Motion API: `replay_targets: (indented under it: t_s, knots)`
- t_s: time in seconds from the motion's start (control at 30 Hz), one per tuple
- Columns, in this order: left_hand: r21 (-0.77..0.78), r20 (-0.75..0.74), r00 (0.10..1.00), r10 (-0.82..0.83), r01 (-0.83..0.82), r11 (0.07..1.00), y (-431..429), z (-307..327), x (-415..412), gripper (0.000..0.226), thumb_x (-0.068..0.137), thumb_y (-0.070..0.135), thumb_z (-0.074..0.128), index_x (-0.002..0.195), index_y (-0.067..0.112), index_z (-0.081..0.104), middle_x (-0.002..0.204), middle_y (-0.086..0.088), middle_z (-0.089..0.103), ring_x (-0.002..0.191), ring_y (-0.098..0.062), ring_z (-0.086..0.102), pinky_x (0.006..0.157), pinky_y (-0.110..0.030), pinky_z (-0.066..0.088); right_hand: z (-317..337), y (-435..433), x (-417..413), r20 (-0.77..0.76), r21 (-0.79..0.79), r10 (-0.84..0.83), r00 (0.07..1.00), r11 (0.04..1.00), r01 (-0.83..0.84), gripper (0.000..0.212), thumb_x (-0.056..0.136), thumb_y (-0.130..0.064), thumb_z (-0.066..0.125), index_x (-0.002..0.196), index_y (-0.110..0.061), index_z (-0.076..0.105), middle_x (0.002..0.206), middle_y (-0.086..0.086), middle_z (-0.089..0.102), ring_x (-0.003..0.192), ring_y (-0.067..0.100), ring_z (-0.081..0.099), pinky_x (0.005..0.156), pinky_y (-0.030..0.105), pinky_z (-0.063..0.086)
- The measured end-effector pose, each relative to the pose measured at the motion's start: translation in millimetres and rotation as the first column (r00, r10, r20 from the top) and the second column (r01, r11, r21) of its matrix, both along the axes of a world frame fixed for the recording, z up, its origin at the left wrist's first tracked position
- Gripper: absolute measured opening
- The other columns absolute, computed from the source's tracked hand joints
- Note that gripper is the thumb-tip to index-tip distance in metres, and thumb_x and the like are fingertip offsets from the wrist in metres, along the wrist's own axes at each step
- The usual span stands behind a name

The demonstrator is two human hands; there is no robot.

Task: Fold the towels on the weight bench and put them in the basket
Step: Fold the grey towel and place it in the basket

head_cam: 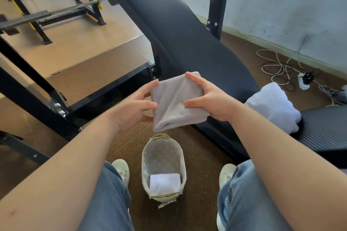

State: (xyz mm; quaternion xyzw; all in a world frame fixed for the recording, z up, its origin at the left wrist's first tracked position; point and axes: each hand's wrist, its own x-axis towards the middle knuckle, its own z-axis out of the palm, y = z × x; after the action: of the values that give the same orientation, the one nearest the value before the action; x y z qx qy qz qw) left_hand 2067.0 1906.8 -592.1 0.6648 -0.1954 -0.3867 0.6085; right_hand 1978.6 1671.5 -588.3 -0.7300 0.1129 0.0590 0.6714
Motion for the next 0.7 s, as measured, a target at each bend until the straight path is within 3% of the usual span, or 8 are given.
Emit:
replay_targets:
  t_s: [0.1,0.23,0.33,0.47,0.53,0.6,0.7]
  knots:
    - [-0.037,0.130,0.979,0.158,-0.154,0.987,-5,-2,0,0.078,0.072,0.038,0.077,0.144,0.036,0.047,0.139,0.000,0.049,0.129,-0.024,0.053,0.110,-0.048,0.047,1,3,0,0.036,0.023,0.012,0.999,1.000,-0.013,0.091,0.083,-0.005,0.082,0.153,-0.044,0.039,0.143,-0.006,0.037,0.122,0.020,0.058,0.096,0.038,0.059]
    - [-0.095,0.219,0.927,0.305,-0.291,0.952,-9,-7,2,0.067,0.085,0.018,0.078,0.140,0.042,0.050,0.138,-0.005,0.049,0.126,-0.029,0.054,0.100,-0.049,0.056,-2,7,3,0.096,0.065,-0.002,0.995,0.998,-0.004,0.075,0.090,-0.010,0.076,0.150,-0.043,0.045,0.141,-0.003,0.044,0.122,0.023,0.059,0.101,0.044,0.057]
    - [-0.113,0.277,0.903,0.329,-0.310,0.944,-8,-11,7,0.050,0.085,0.021,0.075,0.118,0.056,0.059,0.135,-0.005,0.054,0.125,-0.030,0.056,0.097,-0.048,0.057,-5,7,6,0.139,-0.003,-0.060,0.988,0.998,0.061,0.057,0.096,-0.012,0.069,0.141,-0.044,0.055,0.141,-0.004,0.047,0.124,0.024,0.056,0.104,0.045,0.054]
    - [-0.077,0.370,0.870,0.325,-0.320,0.944,-9,-13,5,0.027,0.101,0.011,0.060,0.096,0.034,0.072,0.115,0.000,0.064,0.113,-0.021,0.060,0.095,-0.039,0.055,-9,6,6,0.170,-0.029,-0.107,0.980,0.993,0.113,0.050,0.100,-0.012,0.063,0.137,-0.045,0.055,0.133,0.003,0.058,0.119,0.025,0.061,0.095,0.042,0.059]
    - [-0.013,0.416,0.858,0.301,-0.325,0.946,-11,-10,0,0.026,0.103,0.013,0.057,0.103,0.032,0.074,0.119,0.006,0.063,0.113,-0.014,0.059,0.095,-0.032,0.055,-10,8,5,0.203,-0.225,-0.083,0.976,0.966,0.129,0.040,0.104,-0.020,0.057,0.133,-0.046,0.053,0.128,-0.001,0.058,0.114,0.021,0.059,0.088,0.035,0.059]
    - [0.035,0.389,0.886,0.253,-0.289,0.957,-10,-8,0,0.030,0.099,0.014,0.064,0.121,0.034,0.069,0.127,0.006,0.057,0.116,-0.016,0.058,0.095,-0.035,0.057,-9,10,4,0.203,-0.384,-0.046,0.978,0.915,0.122,0.034,0.105,-0.027,0.057,0.132,-0.047,0.051,0.125,-0.007,0.054,0.109,0.016,0.056,0.083,0.030,0.056]
    - [0.180,0.480,0.872,0.096,-0.205,0.962,-7,-8,3,0.072,0.083,0.012,0.079,0.145,0.036,0.050,0.136,0.006,0.048,0.118,-0.017,0.054,0.087,-0.026,0.055,-11,8,3,0.146,-0.488,0.034,0.989,0.872,0.042,0.064,0.089,-0.022,0.077,0.139,-0.044,0.045,0.127,-0.008,0.050,0.110,0.017,0.055,0.085,0.031,0.054]
